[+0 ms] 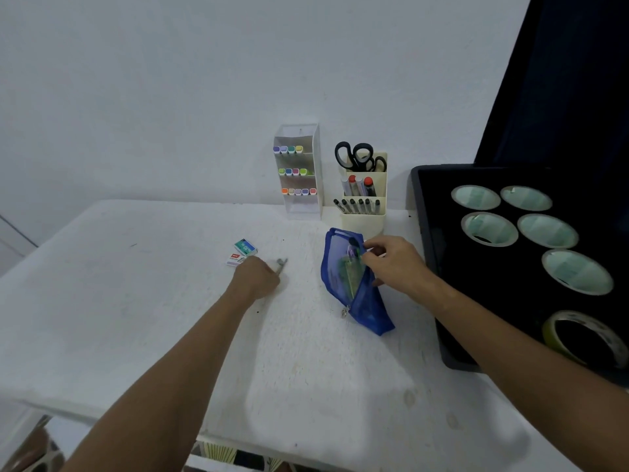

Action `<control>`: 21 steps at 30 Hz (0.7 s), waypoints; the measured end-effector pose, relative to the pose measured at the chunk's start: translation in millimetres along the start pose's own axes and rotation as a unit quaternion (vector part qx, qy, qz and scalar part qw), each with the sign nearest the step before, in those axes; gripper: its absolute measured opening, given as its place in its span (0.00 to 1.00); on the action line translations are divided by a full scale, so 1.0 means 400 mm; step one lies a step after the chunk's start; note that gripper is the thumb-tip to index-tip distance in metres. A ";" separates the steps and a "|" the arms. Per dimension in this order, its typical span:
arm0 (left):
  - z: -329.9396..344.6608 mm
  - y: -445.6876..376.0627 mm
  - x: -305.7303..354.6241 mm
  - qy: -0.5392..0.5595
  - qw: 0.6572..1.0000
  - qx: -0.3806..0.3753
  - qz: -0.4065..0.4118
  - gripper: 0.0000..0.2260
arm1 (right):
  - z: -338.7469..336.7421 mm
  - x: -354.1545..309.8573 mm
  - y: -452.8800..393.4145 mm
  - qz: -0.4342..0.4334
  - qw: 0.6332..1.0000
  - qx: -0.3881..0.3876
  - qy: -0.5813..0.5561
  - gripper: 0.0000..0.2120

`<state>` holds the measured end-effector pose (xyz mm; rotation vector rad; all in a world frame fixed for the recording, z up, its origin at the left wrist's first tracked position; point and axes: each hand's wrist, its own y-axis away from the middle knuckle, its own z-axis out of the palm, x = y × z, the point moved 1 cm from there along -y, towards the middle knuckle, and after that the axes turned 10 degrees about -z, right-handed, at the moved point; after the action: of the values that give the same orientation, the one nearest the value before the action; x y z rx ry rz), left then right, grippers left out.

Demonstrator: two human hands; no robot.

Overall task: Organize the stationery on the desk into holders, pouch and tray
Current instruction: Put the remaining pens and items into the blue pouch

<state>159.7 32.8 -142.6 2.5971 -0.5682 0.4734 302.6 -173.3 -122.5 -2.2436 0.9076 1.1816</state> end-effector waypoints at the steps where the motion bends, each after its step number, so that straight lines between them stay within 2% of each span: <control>1: -0.001 0.014 0.021 0.043 0.999 -0.019 0.003 0.06 | -0.001 0.001 0.000 0.000 1.000 0.004 -0.002 0.15; 5: 0.001 0.084 0.117 0.159 0.984 -0.069 0.035 0.05 | -0.007 0.002 0.001 -0.004 1.000 0.018 -0.009 0.11; 12: 0.051 0.127 0.221 0.149 0.980 -0.124 0.046 0.12 | -0.009 -0.002 0.003 -0.007 1.000 0.027 0.000 0.10; 16: 0.078 0.128 0.241 0.139 0.981 -0.117 0.064 0.13 | -0.012 -0.003 0.004 -0.006 1.000 0.027 0.003 0.11; 21: 0.076 0.106 0.202 0.078 0.993 -0.069 0.062 0.06 | -0.015 -0.001 0.004 -0.008 1.000 0.027 0.007 0.11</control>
<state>216.2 -41.7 -120.5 2.3780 -0.6854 0.6477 304.5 -177.9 -119.1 -2.2156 0.9146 1.1214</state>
